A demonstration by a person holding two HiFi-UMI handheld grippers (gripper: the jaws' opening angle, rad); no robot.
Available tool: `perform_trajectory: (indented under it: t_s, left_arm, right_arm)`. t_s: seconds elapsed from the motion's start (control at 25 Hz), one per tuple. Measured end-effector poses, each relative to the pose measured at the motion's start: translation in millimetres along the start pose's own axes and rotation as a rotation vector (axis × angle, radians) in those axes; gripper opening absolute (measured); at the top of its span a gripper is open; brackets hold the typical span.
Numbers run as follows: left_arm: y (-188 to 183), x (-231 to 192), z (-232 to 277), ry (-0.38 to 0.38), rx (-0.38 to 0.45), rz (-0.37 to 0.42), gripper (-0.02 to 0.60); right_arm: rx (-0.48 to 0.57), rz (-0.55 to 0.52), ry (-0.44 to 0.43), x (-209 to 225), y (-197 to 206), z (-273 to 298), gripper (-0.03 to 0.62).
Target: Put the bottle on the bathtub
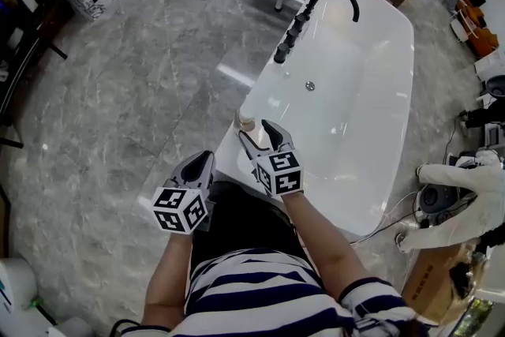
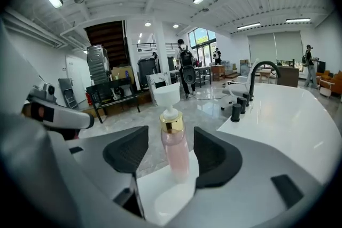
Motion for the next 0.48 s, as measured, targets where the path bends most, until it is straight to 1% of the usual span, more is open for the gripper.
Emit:
perform_trajectory:
  t_s: [0.16, 0.48]
  left_arm:
    - [-2, 6, -3, -0.003, 0.008, -0.008, 0.037]
    - [4, 22, -7, 0.004, 0.009, -0.019, 0.037]
  right_arm:
    - [-0.001, 0.016, -0.008, -3, 2, -19, 0.271]
    - [-0.003, 0.062, -0.014, 0, 11, -62, 0.16]
Point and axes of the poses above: the fingertips, and each gripper's own axes: z forward along the fingers, x to its right, y out of its underside, the point moved 3 cm from there along -z, backward along the fingers, and after that the axes turned 3 degrees about x, right-handed, at the moved point
